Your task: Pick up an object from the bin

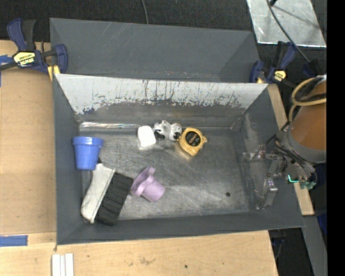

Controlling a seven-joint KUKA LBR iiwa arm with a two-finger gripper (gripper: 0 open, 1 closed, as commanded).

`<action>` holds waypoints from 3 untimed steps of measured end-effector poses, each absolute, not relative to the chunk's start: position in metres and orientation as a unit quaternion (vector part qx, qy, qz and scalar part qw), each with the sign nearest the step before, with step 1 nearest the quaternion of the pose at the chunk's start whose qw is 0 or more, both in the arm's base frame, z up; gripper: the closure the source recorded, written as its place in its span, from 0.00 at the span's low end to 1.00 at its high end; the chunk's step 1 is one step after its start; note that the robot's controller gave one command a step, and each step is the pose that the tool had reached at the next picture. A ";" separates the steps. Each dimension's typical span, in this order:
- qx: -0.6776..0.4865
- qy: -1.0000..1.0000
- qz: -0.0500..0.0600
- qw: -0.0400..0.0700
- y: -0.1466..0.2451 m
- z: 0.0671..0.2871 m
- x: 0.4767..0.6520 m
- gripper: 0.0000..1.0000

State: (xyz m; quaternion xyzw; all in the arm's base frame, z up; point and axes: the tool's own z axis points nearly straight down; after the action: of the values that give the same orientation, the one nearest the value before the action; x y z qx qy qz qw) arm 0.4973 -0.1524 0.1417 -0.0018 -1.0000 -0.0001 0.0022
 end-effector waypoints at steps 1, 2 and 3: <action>0.000 -1.000 0.001 -0.001 -0.152 0.145 0.499 0.00; -0.055 -0.998 0.001 -0.003 -0.151 0.112 0.547 1.00; -0.055 -0.998 0.001 -0.003 -0.151 0.112 0.547 1.00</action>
Offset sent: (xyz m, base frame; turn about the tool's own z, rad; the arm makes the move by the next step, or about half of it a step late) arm 0.0490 0.0020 -0.0298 0.1085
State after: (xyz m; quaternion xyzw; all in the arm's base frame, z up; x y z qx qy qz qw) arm 0.5474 -0.1509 0.1124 -0.0551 -0.9985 0.0008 -0.0025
